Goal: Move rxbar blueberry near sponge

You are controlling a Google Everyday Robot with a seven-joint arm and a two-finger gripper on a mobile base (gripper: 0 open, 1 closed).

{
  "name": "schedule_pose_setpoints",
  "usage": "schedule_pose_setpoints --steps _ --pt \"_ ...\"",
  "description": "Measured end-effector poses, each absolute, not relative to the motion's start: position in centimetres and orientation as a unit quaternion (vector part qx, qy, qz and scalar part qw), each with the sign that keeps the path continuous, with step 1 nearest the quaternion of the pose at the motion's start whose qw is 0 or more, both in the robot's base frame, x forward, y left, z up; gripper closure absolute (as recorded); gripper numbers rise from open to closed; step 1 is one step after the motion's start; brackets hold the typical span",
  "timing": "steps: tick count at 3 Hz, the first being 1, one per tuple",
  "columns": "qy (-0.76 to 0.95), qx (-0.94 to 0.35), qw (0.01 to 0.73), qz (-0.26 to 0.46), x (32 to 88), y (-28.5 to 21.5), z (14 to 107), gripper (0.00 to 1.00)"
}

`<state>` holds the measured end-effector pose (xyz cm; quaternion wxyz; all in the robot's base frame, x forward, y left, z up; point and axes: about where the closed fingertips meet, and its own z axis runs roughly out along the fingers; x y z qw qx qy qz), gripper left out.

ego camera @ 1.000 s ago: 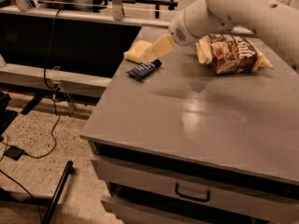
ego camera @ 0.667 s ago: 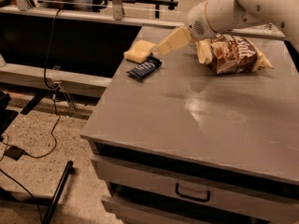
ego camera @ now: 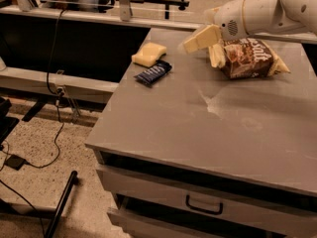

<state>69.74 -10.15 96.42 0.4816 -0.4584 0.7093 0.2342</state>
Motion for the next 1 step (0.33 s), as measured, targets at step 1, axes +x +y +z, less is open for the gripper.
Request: schedule_pose_setpoints --steps 1 --pt "0.709 -0.458 0.482 0.234 69.74 -10.15 96.42 0.00"
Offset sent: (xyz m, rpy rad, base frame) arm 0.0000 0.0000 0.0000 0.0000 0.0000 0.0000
